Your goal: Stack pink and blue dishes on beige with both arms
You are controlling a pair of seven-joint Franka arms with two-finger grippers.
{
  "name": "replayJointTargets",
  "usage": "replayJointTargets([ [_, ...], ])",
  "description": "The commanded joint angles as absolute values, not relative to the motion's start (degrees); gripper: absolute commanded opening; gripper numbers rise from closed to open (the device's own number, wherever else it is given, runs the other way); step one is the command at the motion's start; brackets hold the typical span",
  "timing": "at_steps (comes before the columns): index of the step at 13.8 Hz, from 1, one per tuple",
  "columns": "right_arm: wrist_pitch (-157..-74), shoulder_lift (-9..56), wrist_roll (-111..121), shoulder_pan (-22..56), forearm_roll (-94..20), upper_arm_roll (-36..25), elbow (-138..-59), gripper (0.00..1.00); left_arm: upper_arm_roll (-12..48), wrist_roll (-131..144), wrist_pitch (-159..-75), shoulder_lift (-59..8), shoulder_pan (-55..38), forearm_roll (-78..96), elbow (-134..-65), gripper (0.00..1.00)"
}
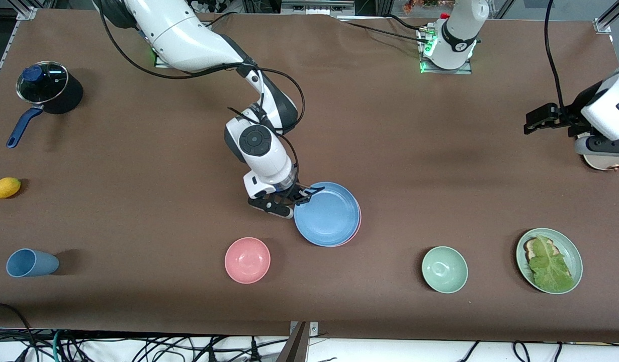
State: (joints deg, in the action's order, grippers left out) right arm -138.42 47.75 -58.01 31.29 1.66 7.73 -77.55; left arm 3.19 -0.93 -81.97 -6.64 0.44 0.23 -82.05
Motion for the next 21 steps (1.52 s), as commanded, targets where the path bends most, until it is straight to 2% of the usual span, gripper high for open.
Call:
replayJointTargets([
  [1,-138.8,50.2,-59.8,32.2,2.9,7.5,-74.1,0.0,3.5,-1.1,-79.3,-5.7,-1.4,-0.7,-78.1,1.0],
  [7,-139.1,50.9,-59.8,32.6,2.9,7.5,-74.2,0.0,2.2,-0.1,-79.4,-4.0,-0.4,2.3,-79.5,1.0],
  [11,-139.0,50.8,-59.6,32.5,2.8,7.2,-74.2,0.56,2.3,1.7,-79.4,-4.2,0.5,2.3,-79.4,1.0],
  [15,-137.3,49.9,-58.5,32.2,3.1,6.0,-74.2,0.79,2.3,1.6,-79.5,-4.7,0.5,1.9,-78.8,1.0],
  [17,-133.5,48.5,-57.0,31.8,4.1,4.7,-74.1,0.99,2.3,1.6,-79.5,-5.1,0.4,2.0,-78.7,1.0],
  [21,-125.0,43.9,-46.0,28.2,4.1,3.6,-74.1,1.0,2.3,1.6,-79.5,-5.7,0.4,1.8,-78.7,1.0],
])
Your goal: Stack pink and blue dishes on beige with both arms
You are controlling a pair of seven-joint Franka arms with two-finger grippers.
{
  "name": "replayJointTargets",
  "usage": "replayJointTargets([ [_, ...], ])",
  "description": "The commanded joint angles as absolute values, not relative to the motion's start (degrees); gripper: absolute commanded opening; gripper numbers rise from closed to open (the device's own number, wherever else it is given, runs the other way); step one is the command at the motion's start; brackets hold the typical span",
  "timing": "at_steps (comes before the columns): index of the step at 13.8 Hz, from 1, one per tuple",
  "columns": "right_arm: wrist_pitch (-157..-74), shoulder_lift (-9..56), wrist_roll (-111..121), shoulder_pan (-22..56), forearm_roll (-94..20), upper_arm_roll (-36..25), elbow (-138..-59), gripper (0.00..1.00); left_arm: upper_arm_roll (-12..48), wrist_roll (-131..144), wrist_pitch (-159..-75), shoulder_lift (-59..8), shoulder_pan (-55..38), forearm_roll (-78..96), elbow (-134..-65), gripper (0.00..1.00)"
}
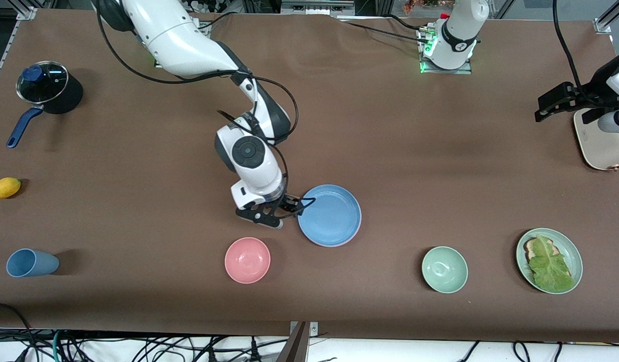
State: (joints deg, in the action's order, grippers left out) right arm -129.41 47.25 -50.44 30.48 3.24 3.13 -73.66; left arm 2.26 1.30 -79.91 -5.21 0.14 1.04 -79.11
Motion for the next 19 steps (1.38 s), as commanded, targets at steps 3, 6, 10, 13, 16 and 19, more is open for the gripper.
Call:
replayJointTargets([
  [3,-115.6,38.7,-33.8,23.1,3.3,3.5,-74.4,1.0,2.3,1.6,-79.6,-6.0,0.4,1.8,-78.6,1.0],
  [6,-104.2,32.5,-20.6,17.1,0.1,3.3,-75.0,1.0,2.3,1.6,-79.7,-6.0,0.4,1.8,-78.7,1.0],
  [10,-97.6,19.7,-10.1,15.1,-0.4,-0.5,-83.1,1.0,2.3,1.6,-79.7,-6.0,0.4,2.0,-78.6,1.0],
  [13,-95.3,6.8,-6.7,14.1,0.1,-2.3,-94.4,1.0,2.3,1.6,-79.6,-6.0,0.4,2.0,-78.6,1.0],
  [16,-90.4,1.8,-5.7,13.3,0.4,-3.3,-96.2,1.0,2.3,1.5,-79.6,-6.0,0.4,2.1,-78.6,1.0],
  [19,-88.9,0.7,-3.3,13.3,0.4,-5.1,-95.0,1.0,2.3,1.4,-79.6,-6.0,0.4,1.9,-78.6,1.0],
])
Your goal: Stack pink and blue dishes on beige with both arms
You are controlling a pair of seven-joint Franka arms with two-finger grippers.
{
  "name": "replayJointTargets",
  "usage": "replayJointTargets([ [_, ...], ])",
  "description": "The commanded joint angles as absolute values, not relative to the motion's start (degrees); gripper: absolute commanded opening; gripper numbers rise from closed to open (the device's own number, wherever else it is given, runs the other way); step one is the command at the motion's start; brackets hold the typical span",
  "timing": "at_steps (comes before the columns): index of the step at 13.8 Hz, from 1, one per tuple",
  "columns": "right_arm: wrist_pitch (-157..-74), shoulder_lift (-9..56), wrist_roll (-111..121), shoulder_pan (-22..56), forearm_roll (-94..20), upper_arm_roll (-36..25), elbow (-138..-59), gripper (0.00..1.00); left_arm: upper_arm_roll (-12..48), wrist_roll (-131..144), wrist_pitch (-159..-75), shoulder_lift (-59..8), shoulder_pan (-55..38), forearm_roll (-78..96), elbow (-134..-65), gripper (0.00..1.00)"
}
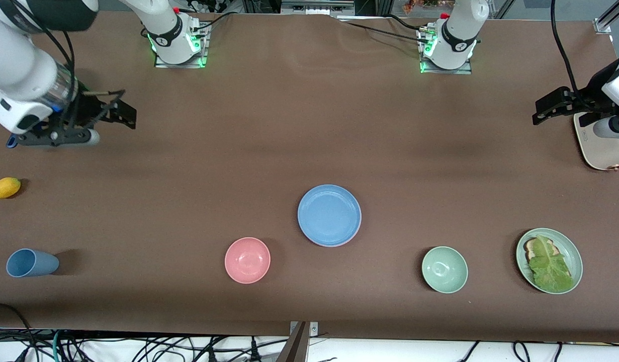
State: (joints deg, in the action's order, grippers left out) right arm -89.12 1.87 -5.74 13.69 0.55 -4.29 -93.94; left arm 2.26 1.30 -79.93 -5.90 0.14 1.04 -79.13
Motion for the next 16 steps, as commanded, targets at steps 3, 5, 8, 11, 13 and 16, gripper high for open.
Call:
replayJointTargets([
  [3,-87.3,1.0,-1.7,13.2,0.4,-5.5,-92.2,1.0,2.3,1.1,-79.6,-6.0,0.4,1.8,-78.6,1.0],
  [5,-87.2,1.4,-1.7,13.1,0.1,-5.6,-91.0,1.0,2.3,-1.3,-79.6,-6.0,0.5,1.7,-78.6,1.0],
  [8,-87.2,2.2,-1.6,12.7,-0.2,-6.1,-89.7,1.0,2.3,-2.7,-79.6,-6.0,1.0,1.8,-78.6,1.0],
  [11,-87.2,2.3,-1.6,12.8,-0.1,-5.9,-89.5,1.0,2.3,-2.3,-79.7,-6.0,0.9,1.8,-78.3,1.0],
  [13,-87.2,2.4,-2.1,13.2,-0.3,-5.8,-89.6,1.0,2.3,-2.5,-79.7,-6.0,0.9,1.8,-78.3,1.0],
  [16,-87.1,2.3,-2.4,13.4,-0.4,-5.5,-89.6,1.0,2.3,-2.5,-79.7,-6.0,1.0,1.8,-78.3,1.0],
])
